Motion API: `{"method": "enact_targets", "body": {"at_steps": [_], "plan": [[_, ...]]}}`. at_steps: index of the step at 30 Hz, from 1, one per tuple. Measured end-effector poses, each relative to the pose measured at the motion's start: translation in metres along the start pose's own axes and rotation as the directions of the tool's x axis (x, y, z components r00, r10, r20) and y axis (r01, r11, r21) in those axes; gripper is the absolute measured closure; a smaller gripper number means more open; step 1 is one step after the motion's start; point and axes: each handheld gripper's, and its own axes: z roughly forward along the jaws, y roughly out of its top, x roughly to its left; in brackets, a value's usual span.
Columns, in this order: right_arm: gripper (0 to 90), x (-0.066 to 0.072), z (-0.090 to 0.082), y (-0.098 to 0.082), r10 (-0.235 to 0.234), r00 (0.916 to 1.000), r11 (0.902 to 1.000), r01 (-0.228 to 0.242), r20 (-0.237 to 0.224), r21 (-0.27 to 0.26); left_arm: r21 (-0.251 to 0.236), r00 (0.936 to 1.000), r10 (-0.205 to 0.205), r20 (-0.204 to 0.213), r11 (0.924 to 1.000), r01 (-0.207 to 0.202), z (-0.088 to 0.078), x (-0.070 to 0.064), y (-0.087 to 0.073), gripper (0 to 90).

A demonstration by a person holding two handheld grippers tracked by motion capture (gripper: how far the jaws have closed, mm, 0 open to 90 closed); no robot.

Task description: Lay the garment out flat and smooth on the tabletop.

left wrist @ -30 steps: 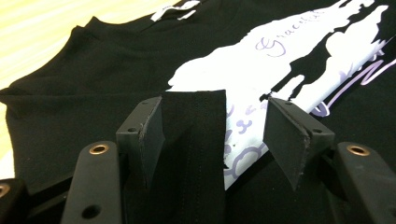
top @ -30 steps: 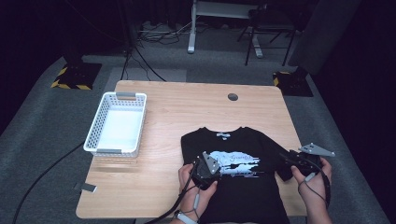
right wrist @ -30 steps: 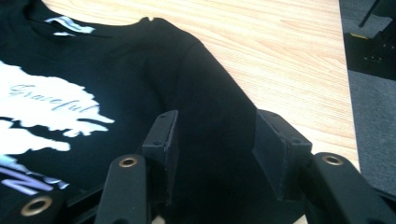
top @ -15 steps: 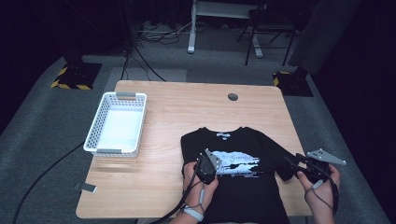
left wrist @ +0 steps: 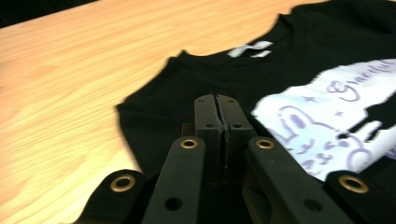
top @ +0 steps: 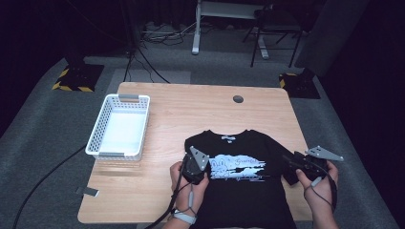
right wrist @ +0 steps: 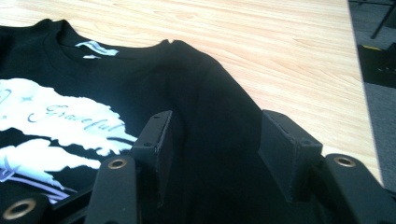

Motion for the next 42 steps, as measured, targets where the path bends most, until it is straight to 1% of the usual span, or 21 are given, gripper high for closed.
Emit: {"method": "enact_targets", "body": {"at_steps": [3,5,9,10,13,17,19,22,24,27,28,30,32,33,34,36,38,41,42], "plan": [[45.9,0.004,0.006,0.005,-0.010,0.9999,0.9999,0.010,-0.013,0.004,-0.006,0.9994,-0.019,-0.028,0.9998,0.019,-0.007,0.012,-0.003,87.9],[45.9,0.006,0.011,0.007,-0.016,0.9997,0.9999,0.016,-0.019,0.006,-0.003,0.9988,-0.028,-0.041,0.9996,0.028,-0.011,0.018,-0.005,87.9],[45.9,0.012,0.019,0.011,-0.026,0.9990,0.9996,0.027,-0.037,0.010,-0.003,0.9984,-0.026,-0.050,0.9997,0.026,-0.014,0.019,-0.009,87.9],[45.8,0.013,0.021,0.012,-0.031,0.9987,0.9994,0.031,-0.040,0.013,-0.005,0.9980,-0.032,-0.054,0.9995,0.031,-0.015,0.021,-0.010,87.9],[45.6,0.016,0.023,0.014,-0.038,0.9981,0.9991,0.039,-0.049,0.016,-0.008,0.9959,-0.048,-0.076,0.9988,0.048,-0.021,0.033,-0.012,87.9],[45.4,0.014,0.023,0.014,-0.039,0.9982,0.9991,0.039,-0.046,0.014,-0.012,0.9903,-0.083,-0.111,0.9966,0.082,-0.029,0.054,-0.017,87.9],[45.4,0.013,0.024,0.013,-0.035,0.9984,0.9992,0.036,-0.043,0.017,-0.010,0.9862,-0.099,-0.132,0.9951,0.099,-0.033,0.063,-0.020,87.8],[45.3,0.013,0.024,0.012,-0.036,0.9985,0.9991,0.036,-0.043,0.020,-0.015,0.9779,-0.128,-0.165,0.9917,0.127,-0.038,0.078,-0.025,87.8],[45.1,0.014,0.024,0.013,-0.037,0.9983,0.9990,0.038,-0.044,0.022,-0.012,0.9726,-0.139,-0.186,0.9901,0.140,-0.041,0.087,-0.028,87.6],[45.0,0.015,0.025,0.013,-0.040,0.9982,0.9989,0.041,-0.046,0.024,-0.001,0.9660,-0.155,-0.207,0.9873,0.159,-0.044,0.097,-0.033,86.3],[44.9,0.016,0.025,0.014,-0.040,0.9982,0.9989,0.041,-0.046,0.024,-0.002,0.9627,-0.162,-0.217,0.9862,0.165,-0.045,0.100,-0.035,85.6],[44.6,0.016,0.025,0.015,-0.041,0.9981,0.9988,0.042,-0.046,0.024,-0.010,0.9525,-0.179,-0.246,0.9832,0.182,-0.049,0.104,-0.037,81.9],[44.3,0.016,0.026,0.015,-0.042,0.9982,0.9987,0.043,-0.044,0.026,-0.031,0.9450,-0.203,-0.256,0.9788,0.202,-0.051,0.107,-0.038,78.6],[44.0,0.016,0.027,0.015,-0.042,0.9982,0.9987,0.043,-0.042,0.027,-0.039,0.9445,-0.209,-0.254,0.9779,0.205,-0.052,0.108,-0.038,76.0],[43.9,0.016,0.027,0.015,-0.040,0.9983,0.9987,0.041,-0.042,0.029,-0.045,0.9463,-0.208,-0.247,0.9780,0.204,-0.051,0.107,-0.036,71.7],[43.3,0.015,0.029,0.017,-0.041,0.9984,0.9986,0.042,-0.040,0.032,-0.041,0.9551,-0.196,-0.223,0.9807,0.191,-0.047,0.102,-0.032,65.2],[42.8,0.013,0.029,0.019,-0.044,0.9984,0.9986,0.045,-0.035,0.029,-0.030,0.9631,-0.184,-0.197,0.9829,0.182,-0.040,0.096,-0.027,60.7],[39.7,0.009,0.031,0.022,-0.045,0.9987,0.9983,0.046,-0.025,0.037,-0.011,0.9728,-0.168,-0.159,0.9856,0.168,-0.026,0.087,-0.019,53.7],[37.7,0.006,0.033,0.023,-0.044,0.9988,0.9981,0.045,-0.020,0.042,-0.007,0.9748,-0.164,-0.151,0.9862,0.165,-0.021,0.084,-0.016,51.0]]}}
